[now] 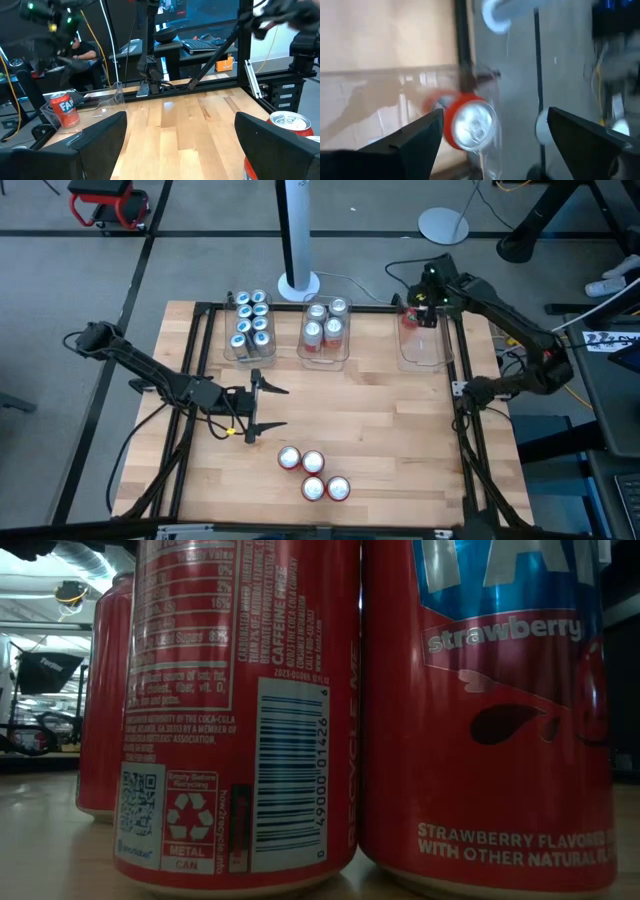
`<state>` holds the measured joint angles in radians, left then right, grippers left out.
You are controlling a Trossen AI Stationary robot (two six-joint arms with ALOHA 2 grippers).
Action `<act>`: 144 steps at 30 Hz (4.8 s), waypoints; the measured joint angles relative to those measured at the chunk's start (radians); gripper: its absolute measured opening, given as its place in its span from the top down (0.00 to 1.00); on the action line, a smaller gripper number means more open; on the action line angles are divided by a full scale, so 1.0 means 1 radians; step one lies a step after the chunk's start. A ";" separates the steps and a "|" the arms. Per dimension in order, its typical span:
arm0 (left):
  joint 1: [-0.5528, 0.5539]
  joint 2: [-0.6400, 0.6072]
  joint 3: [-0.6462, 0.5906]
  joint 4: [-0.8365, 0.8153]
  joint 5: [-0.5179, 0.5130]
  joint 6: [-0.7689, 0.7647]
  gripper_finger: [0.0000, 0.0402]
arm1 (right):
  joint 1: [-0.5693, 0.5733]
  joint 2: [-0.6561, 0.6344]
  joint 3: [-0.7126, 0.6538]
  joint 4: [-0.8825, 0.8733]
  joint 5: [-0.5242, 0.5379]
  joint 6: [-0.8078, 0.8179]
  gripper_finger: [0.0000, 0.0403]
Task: Sort soda cans
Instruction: Put the red soda can into the right transparent bin
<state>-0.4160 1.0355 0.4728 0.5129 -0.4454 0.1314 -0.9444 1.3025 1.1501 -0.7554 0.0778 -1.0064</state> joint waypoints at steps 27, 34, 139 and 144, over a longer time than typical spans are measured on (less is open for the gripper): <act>-0.033 0.062 0.100 -0.162 0.053 -0.063 0.11 | 1.403 -0.002 -0.053 0.302 0.036 0.262 0.12; -0.082 0.189 0.242 -0.275 0.054 -0.080 0.11 | 1.484 0.161 -0.053 0.499 0.027 0.409 0.12; -0.129 0.221 0.291 -0.372 0.029 -0.158 0.11 | 0.480 -0.366 -0.139 -0.097 0.184 0.232 0.28; -0.129 0.221 0.291 -0.372 0.029 -0.158 0.11 | 0.322 -0.347 -0.250 0.053 0.062 0.189 0.28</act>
<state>-0.5453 1.2568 0.7643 0.1410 -0.4164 -0.0265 -0.6229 0.9559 0.9003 -0.7023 0.1398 -0.8174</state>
